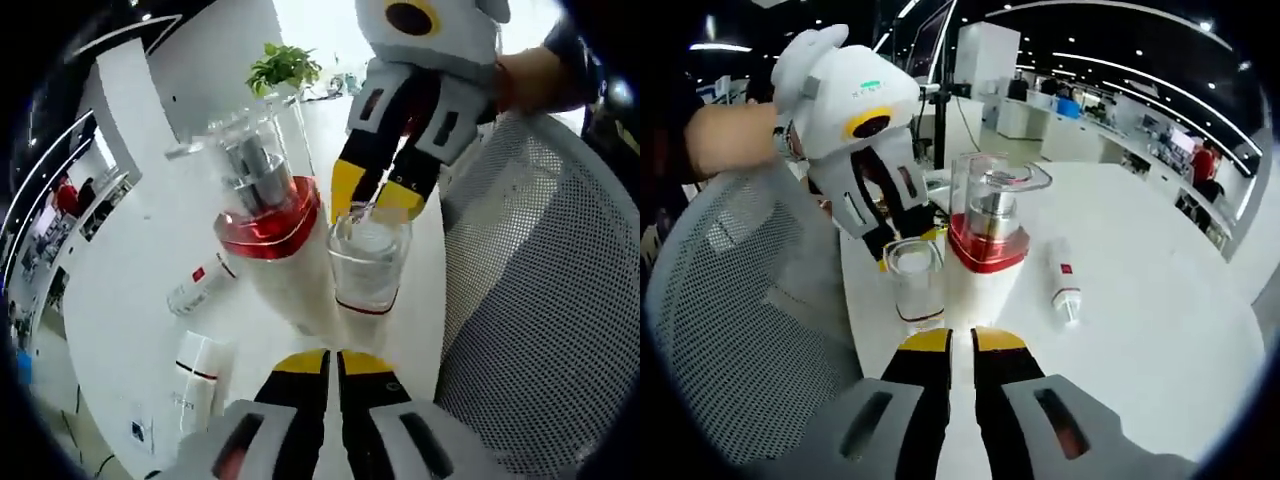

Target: Arrange the skincare products in the storage area until every visible bottle or jar stands upright without overlapping.

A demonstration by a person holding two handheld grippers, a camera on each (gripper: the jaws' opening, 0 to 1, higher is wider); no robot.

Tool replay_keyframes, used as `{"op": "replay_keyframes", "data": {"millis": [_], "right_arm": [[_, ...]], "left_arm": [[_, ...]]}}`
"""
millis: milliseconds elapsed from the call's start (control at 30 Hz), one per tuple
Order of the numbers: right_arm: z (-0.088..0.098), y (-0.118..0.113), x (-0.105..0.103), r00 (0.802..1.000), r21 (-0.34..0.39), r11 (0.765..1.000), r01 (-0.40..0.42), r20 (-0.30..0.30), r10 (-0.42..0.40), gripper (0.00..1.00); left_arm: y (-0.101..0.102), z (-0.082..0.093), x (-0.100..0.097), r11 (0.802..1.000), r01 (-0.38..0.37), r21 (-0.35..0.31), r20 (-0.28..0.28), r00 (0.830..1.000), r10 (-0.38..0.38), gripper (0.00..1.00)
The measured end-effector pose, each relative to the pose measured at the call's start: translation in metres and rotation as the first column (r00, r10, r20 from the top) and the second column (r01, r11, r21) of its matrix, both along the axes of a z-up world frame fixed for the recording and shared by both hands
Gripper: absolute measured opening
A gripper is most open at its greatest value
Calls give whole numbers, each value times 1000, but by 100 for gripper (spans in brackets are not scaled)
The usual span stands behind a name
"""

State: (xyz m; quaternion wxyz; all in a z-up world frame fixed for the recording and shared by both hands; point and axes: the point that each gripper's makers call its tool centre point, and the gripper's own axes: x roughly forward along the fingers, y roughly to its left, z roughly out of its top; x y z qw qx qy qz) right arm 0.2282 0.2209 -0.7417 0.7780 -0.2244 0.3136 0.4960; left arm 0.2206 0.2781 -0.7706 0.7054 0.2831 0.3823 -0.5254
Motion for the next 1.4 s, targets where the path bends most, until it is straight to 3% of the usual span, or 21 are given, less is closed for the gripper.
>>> {"op": "replay_keyframes", "data": {"millis": [100, 267, 367, 667, 1400], "right_arm": [[-7, 2, -6, 999, -20, 999, -27, -25, 26, 8], [-3, 13, -13, 998, 9, 999, -42, -46, 43, 12], [-5, 15, -14, 998, -12, 998, -60, -18, 59, 11], [0, 16, -8, 999, 19, 999, -32, -13, 33, 10], [-2, 16, -13, 998, -4, 998, -58, -8, 58, 9]], "left_arm": [[-9, -3, -4, 1000, 24, 1, 9, 1000, -24, 4], [-15, 2, -8, 999, -15, -52, -51, 999, 12, 5], [-16, 2, -8, 999, -12, -52, -48, 999, 9, 5], [-19, 3, -8, 998, -4, -57, -29, 1000, 2, 5], [-19, 2, 0, 999, -5, -46, 16, 1000, 6, 6]]}}
